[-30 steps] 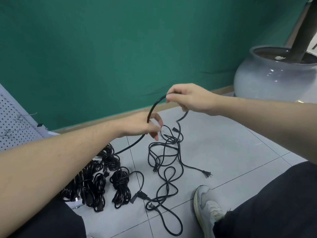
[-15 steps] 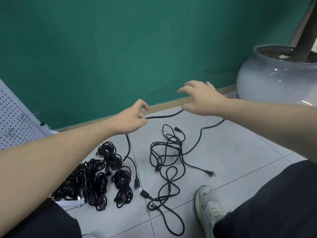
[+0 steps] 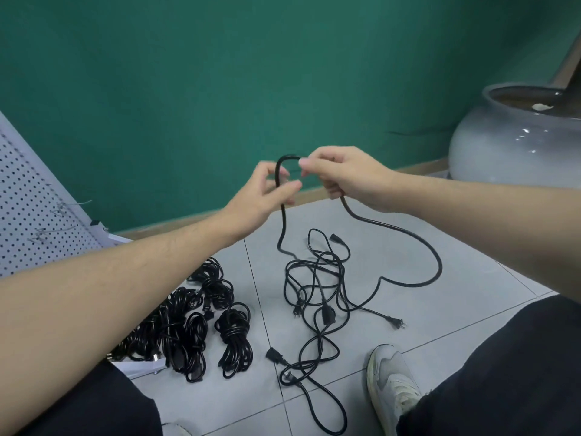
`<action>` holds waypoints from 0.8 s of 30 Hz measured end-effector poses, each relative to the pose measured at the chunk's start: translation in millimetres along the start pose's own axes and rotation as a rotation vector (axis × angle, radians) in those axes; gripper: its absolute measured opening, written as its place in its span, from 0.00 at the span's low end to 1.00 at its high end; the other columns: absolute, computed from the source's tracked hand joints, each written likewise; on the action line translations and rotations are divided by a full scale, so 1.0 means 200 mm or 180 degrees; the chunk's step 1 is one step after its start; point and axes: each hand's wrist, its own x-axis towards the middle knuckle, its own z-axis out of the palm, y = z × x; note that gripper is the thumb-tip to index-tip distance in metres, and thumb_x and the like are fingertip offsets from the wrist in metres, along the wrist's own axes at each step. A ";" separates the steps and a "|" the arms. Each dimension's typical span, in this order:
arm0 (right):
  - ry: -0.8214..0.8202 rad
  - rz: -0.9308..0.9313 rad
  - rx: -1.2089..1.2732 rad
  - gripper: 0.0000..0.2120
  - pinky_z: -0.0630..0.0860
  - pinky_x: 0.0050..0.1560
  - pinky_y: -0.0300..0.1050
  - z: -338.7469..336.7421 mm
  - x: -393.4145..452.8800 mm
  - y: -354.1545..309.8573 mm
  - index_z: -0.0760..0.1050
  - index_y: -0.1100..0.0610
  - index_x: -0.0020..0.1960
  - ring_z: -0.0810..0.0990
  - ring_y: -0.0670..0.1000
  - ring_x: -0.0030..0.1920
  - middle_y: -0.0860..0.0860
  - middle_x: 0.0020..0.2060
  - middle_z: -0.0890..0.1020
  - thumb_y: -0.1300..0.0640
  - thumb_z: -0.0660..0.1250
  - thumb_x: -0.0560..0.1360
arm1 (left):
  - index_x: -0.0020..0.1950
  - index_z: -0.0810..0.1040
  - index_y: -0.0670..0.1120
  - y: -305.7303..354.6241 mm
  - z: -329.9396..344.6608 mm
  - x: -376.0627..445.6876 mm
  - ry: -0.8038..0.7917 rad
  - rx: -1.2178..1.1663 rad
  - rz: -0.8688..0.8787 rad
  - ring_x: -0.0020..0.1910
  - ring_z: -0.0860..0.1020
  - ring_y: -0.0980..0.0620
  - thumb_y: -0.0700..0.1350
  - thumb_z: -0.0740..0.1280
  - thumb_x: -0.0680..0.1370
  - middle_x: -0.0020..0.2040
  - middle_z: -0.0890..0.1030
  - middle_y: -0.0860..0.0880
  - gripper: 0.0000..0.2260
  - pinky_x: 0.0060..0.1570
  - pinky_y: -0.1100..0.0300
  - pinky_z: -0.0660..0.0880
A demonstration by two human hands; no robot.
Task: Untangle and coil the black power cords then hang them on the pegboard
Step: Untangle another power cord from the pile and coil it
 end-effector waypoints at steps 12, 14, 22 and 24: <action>0.1022 0.0697 -0.0668 0.11 0.73 0.44 0.45 -0.09 0.07 0.10 0.73 0.50 0.61 0.76 0.50 0.41 0.51 0.49 0.79 0.49 0.61 0.81 | 0.59 0.78 0.50 -0.18 -0.08 -0.03 -0.0497 0.1281 -0.0509 0.44 0.81 0.59 0.44 0.58 0.87 0.44 0.86 0.51 0.09 0.53 0.59 0.76; 0.0877 0.0764 -0.1756 0.25 0.74 0.59 0.50 -0.12 0.07 0.15 0.63 0.48 0.75 0.76 0.53 0.60 0.53 0.67 0.72 0.50 0.63 0.79 | 0.59 0.80 0.50 -0.16 -0.11 -0.02 -0.0253 0.1229 -0.0302 0.40 0.80 0.55 0.45 0.60 0.86 0.36 0.82 0.54 0.10 0.51 0.54 0.78; -0.0629 0.0336 -0.1070 0.13 0.74 0.64 0.44 0.10 0.03 0.06 0.76 0.51 0.64 0.82 0.44 0.57 0.47 0.53 0.85 0.52 0.65 0.81 | 0.67 0.65 0.54 0.04 -0.09 0.03 -0.0221 0.0570 -0.0003 0.36 0.67 0.50 0.49 0.61 0.85 0.36 0.72 0.52 0.12 0.39 0.56 0.66; -0.0677 0.0322 -0.0607 0.11 0.81 0.53 0.47 0.16 0.04 0.03 0.77 0.58 0.59 0.82 0.47 0.41 0.49 0.38 0.83 0.52 0.64 0.82 | 0.63 0.66 0.53 0.05 -0.08 0.02 -0.0235 0.0523 0.0061 0.35 0.67 0.52 0.49 0.59 0.86 0.38 0.71 0.49 0.07 0.39 0.57 0.66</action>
